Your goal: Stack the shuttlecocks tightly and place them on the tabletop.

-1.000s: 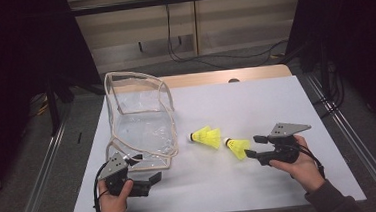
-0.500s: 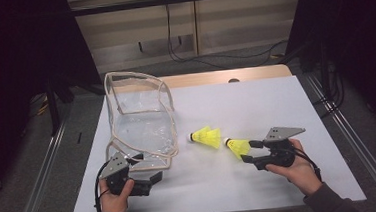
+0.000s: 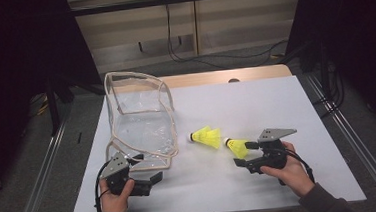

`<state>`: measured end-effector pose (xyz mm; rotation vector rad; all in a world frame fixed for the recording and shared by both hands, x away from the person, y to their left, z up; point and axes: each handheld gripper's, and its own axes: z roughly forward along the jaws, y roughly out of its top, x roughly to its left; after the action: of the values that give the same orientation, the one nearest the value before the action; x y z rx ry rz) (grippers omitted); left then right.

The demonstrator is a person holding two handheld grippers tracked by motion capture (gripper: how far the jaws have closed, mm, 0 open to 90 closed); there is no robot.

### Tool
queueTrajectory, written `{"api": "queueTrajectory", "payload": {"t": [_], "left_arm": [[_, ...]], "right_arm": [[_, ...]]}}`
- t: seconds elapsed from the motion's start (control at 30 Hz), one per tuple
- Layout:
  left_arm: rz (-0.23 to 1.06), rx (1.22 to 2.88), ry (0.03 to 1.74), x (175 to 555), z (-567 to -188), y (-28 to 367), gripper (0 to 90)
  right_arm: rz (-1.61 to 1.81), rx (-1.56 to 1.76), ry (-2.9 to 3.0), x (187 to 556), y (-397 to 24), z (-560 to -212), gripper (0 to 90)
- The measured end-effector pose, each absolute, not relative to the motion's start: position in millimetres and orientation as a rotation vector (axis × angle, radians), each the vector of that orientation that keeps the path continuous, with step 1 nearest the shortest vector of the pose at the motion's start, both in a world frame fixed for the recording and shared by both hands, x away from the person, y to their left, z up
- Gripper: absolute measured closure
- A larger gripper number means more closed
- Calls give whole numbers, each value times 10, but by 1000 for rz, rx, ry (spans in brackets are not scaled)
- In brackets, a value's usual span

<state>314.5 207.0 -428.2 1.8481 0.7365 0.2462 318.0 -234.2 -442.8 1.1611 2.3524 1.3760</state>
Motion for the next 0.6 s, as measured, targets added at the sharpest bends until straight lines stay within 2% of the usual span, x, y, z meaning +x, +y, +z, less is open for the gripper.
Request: {"api": "queueTrajectory", "payload": {"t": [0.23, 0.37, 0.43, 0.5, 0.6], "left_arm": [[244, 1848, 735, 3147, -4283, 2075, 29], [245, 1849, 735, 3147, -4283, 2075, 29], [245, 1849, 736, 3146, -4283, 2075, 29], [248, 1845, 737, 3146, -4284, 2072, 29], [248, 1849, 738, 3146, -4282, 2073, 29]], "right_arm": [[1383, 1214, 2314, 3214, -2330, -4450, 207], [1360, 1192, 2316, 3209, -2321, -4454, 309], [1342, 1172, 2308, 3199, -2313, -4451, 398], [1318, 1158, 2331, 3193, -2289, -4459, 406], [1275, 1135, 2344, 3185, -2253, -4475, 474]]}}
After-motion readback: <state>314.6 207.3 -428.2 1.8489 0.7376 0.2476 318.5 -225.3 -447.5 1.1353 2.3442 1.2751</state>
